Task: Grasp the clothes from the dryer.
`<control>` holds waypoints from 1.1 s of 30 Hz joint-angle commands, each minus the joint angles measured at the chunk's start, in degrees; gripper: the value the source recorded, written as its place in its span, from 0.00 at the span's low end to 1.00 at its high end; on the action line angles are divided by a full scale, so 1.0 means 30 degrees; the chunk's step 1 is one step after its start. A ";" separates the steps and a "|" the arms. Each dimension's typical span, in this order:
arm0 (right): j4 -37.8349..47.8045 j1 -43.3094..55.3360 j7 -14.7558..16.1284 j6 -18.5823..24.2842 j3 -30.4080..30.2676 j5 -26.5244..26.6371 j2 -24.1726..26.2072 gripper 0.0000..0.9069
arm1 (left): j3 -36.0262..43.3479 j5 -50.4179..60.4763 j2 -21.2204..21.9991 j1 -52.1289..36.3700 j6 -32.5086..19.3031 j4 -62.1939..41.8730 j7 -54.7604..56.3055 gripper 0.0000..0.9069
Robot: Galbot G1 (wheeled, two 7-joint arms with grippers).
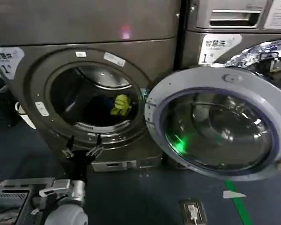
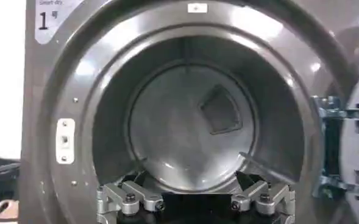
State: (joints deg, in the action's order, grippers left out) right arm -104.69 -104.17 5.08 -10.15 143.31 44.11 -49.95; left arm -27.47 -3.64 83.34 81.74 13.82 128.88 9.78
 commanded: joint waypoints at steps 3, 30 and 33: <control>0.0036 0.0052 0.0023 0.0006 0.0000 -0.0025 0.0023 1.00 | 0.0119 0.0005 0.0116 -0.0130 0.0021 -0.0116 -0.0055 1.00; 0.0005 -0.0048 0.0128 0.0065 0.0049 -0.0015 0.0079 1.00 | 0.0411 0.0072 0.0117 -0.0028 0.0027 -0.0138 -0.0181 1.00; 0.0021 0.0006 0.0185 0.0127 0.0013 -0.0022 0.0090 1.00 | 0.0337 0.0073 0.0157 -0.0023 0.0022 -0.0116 -0.0193 1.00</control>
State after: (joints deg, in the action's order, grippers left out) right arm -104.60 -104.23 5.47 -9.86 143.38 43.99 -49.63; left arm -26.25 -3.45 83.77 81.64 13.94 128.43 9.25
